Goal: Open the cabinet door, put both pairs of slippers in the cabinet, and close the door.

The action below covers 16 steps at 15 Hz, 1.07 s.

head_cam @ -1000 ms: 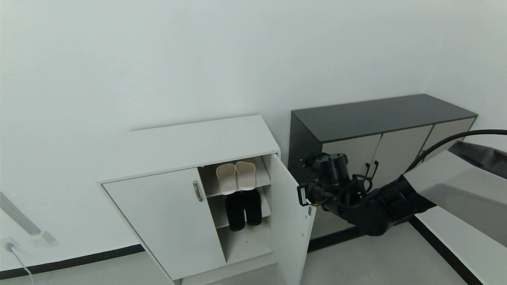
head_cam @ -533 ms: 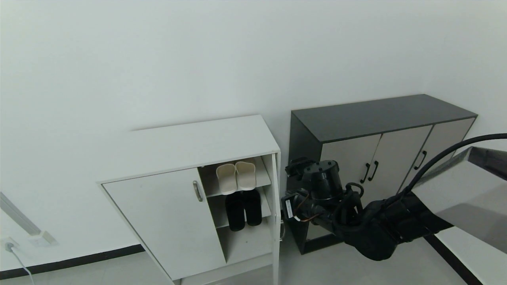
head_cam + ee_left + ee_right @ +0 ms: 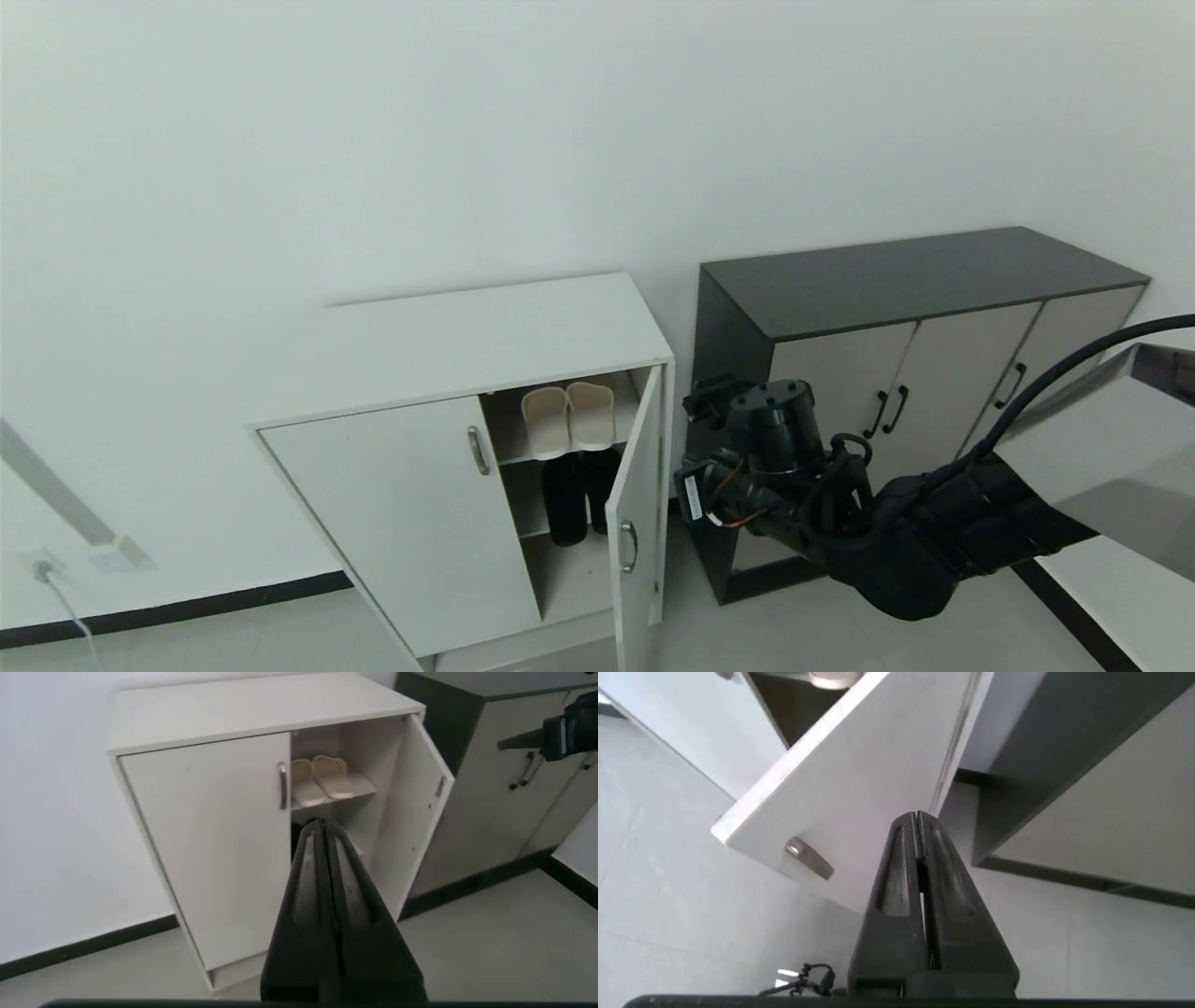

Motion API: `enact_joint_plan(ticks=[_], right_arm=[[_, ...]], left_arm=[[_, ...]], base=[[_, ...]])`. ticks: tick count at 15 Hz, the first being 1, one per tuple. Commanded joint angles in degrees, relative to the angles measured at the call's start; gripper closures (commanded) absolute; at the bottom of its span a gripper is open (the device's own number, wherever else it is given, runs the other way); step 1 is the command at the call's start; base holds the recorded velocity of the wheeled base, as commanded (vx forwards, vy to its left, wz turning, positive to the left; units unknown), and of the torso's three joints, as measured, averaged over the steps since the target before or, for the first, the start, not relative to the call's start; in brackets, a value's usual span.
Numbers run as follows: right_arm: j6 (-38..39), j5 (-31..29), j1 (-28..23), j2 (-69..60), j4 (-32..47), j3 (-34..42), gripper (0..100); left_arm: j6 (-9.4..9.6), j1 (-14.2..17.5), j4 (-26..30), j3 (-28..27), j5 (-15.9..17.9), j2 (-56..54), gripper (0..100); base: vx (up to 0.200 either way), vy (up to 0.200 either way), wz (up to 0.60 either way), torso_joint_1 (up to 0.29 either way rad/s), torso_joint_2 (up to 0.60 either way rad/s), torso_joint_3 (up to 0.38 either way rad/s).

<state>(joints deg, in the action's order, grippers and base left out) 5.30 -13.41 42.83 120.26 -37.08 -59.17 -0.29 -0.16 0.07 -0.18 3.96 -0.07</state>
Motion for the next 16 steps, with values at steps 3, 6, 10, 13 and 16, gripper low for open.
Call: enact_joint_plan(ticks=[3,6,10,13,16], right_arm=[[0.06,1.98,-0.99,-0.82,-0.18,0.99,100],[0.06,3.83,-2.04,-1.17,-0.18,1.6,100],[-0.64,6.64,-3.45,-3.72,-0.18,3.98,100],[-1.7,6.64,-4.59,-6.62,-0.09,8.28,100],[-1.88,7.78,-5.91,-9.78,-0.27,14.88,100]], left_arm=[[-0.06,-0.02,0.01,0.01,-0.01,0.07,100],[-0.06,-0.02,0.01,0.01,-0.01,0.07,100],[-0.06,-0.02,0.01,0.01,-0.01,0.07,100],[-0.06,-0.02,0.01,0.01,-0.01,0.07,100],[0.12,-0.02,0.01,0.01,-0.01,0.07,100]], base=[[0.0,0.0,0.4,0.008,0.0,0.0],[0.0,0.0,0.0,0.0,0.0,0.0],[0.0,0.0,0.0,0.0,0.0,0.0],[0.0,0.0,0.0,0.0,0.0,0.0],[0.0,0.0,0.0,0.0,0.0,0.0]])
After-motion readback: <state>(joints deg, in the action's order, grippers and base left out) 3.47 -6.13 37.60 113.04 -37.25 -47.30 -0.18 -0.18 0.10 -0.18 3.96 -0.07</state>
